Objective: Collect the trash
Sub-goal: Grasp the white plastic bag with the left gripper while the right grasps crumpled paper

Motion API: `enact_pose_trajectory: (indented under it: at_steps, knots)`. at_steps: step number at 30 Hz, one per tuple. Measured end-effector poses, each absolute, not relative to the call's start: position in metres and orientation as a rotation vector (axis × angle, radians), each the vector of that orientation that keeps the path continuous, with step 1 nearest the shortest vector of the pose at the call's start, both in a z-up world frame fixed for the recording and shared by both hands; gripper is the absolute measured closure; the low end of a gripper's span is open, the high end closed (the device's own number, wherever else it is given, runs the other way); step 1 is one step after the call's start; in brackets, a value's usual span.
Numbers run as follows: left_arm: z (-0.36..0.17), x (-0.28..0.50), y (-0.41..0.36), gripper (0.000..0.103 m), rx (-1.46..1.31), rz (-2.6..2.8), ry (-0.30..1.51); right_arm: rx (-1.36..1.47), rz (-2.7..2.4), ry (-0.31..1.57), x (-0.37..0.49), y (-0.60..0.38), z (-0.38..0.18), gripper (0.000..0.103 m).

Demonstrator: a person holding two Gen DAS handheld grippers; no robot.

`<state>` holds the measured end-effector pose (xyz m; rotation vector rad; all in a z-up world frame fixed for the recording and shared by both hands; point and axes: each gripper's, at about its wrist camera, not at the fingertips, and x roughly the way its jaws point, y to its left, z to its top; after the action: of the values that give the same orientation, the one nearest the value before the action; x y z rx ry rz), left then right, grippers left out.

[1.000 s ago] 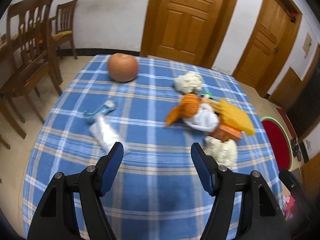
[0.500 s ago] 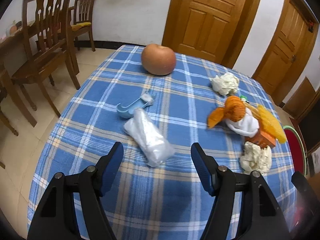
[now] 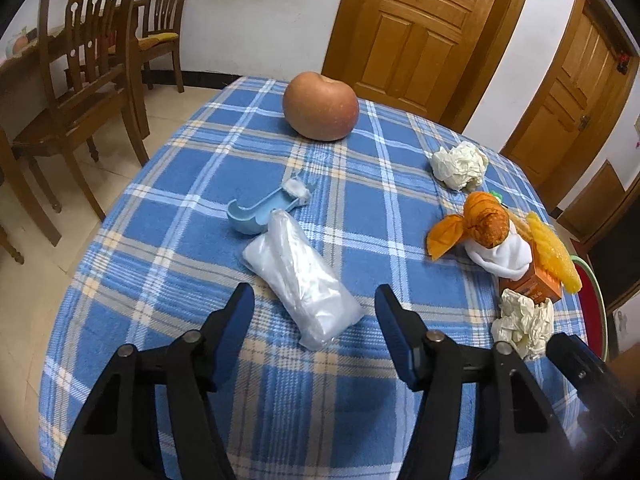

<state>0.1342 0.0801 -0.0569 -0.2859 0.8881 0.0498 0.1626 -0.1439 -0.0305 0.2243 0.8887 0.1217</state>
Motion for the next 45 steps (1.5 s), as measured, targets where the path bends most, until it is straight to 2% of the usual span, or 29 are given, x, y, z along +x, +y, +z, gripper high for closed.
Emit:
enact_pose_trajectory:
  at_steps: [2,7,11,13,16,21,27,35,45]
  knots:
    - [-0.06,0.136,0.079,0.048,-0.286,0.042,0.898,0.222,0.126,0.889,0.165,-0.14,-0.032,0.011]
    - [-0.06,0.135,0.078,0.053,-0.276,0.033,0.885,0.222,0.132,0.91,0.171,-0.135,-0.039,0.016]
    - [-0.061,0.135,0.077,0.055,-0.266,0.031,0.872,0.227,0.143,0.931,0.172,-0.133,-0.046,0.028]
    - [-0.061,0.135,0.076,0.057,-0.259,0.026,0.87,0.229,0.146,0.928,0.172,-0.131,-0.047,0.03]
    - [-0.06,0.134,0.076,0.06,-0.26,0.019,0.873,0.233,0.156,0.924,0.172,-0.13,-0.048,0.038]
    - [-0.057,0.129,0.075,0.06,-0.26,0.007,0.871,0.248,0.165,0.916,0.171,-0.13,-0.049,0.054]
    - [-0.051,0.121,0.072,0.061,-0.264,-0.017,0.868,0.255,0.183,0.917,0.168,-0.13,-0.05,0.068]
    - [-0.039,0.108,0.064,0.061,-0.25,-0.05,0.855,0.264,0.2,0.9,0.152,-0.133,-0.045,0.076]
    - [-0.021,0.095,0.027,0.061,-0.24,-0.182,0.846,0.289,0.169,0.875,0.128,-0.159,-0.023,0.076]
